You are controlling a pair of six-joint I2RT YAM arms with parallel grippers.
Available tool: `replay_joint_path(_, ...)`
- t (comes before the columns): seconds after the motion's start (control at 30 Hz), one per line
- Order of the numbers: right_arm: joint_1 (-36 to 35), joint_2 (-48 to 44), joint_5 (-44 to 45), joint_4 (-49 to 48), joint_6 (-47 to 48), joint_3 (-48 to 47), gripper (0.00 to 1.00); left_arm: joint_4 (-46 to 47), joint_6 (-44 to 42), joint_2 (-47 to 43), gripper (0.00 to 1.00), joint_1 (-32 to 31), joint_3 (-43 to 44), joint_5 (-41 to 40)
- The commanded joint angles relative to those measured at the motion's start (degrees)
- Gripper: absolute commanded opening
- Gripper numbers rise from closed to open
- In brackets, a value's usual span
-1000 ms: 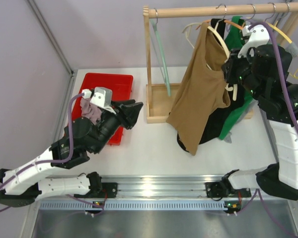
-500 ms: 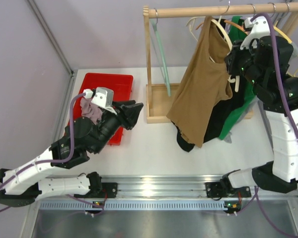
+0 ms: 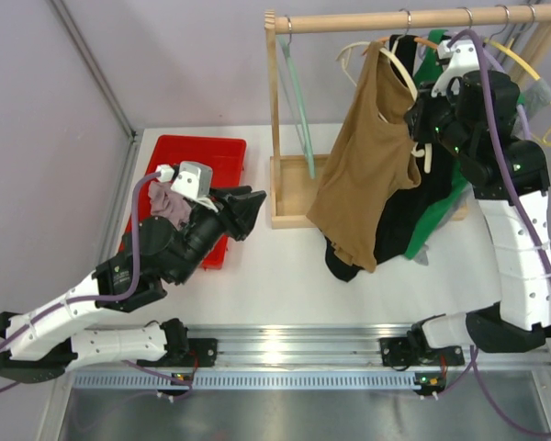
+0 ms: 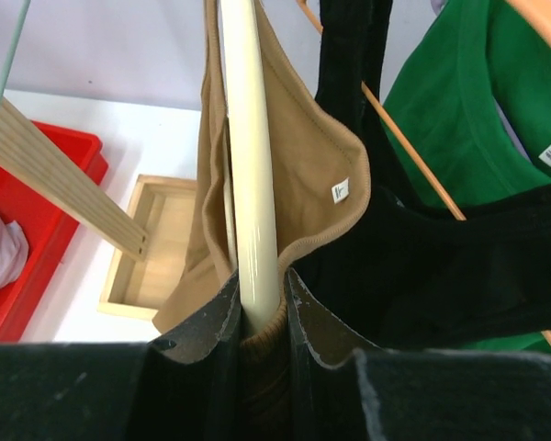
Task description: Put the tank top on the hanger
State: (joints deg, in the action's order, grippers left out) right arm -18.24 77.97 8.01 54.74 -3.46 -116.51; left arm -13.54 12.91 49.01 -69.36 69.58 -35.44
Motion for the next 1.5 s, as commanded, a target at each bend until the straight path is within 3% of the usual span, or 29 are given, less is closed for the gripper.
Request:
replay_joint_path(0.0,0.84,-3.26,-0.45,-8.16,-1.02,0.49,0.0,1.32,-0.51,-0.15,0.42,-0.07,0.73,-0.24)
replay_joint_path(0.1,0.84,-3.79,-0.54,-7.9,-1.28,1.11,0.01,1.24,-0.34,-0.06,0.42,-0.16,0.56,-0.33)
replay_joint_path(0.17,0.84,-3.88,-0.54,-7.2,-1.46,0.84,0.09,1.24,-0.16,0.03,0.42,-0.07,0.29,-0.33)
replay_joint_path(0.4,0.84,-5.64,-0.28,-5.27,-3.12,2.07,0.42,1.24,0.19,0.47,0.43,-0.07,0.03,-0.42)
replay_joint_path(0.43,0.84,-5.73,-0.28,-4.91,-3.21,2.16,0.51,1.24,0.28,0.64,0.43,-0.07,0.03,-0.42)
replay_joint_path(0.63,0.84,-8.18,0.77,-3.33,-5.06,4.36,0.73,0.62,0.54,1.08,0.43,-0.07,-0.15,-0.77)
replay_joint_path(0.83,0.84,-13.37,-0.44,-2.8,-6.47,6.02,0.83,-1.22,0.98,0.73,0.43,-0.07,-0.06,-2.09)
replay_joint_path(0.97,0.75,-18.01,-10.44,-2.36,-9.18,11.11,0.84,-2.54,2.21,0.03,0.43,-0.07,-1.2,-4.1)
replay_joint_path(1.1,0.75,-24.79,-13.37,-4.37,-10.86,24.09,0.84,-3.33,3.88,-1.2,0.43,-0.07,-2.96,-5.86)
replay_joint_path(1.47,0.75,-39.12,-16.35,-6.93,-13.85,46.97,0.92,-9.57,12.57,-2.25,0.43,-0.07,-10.5,-10.35)
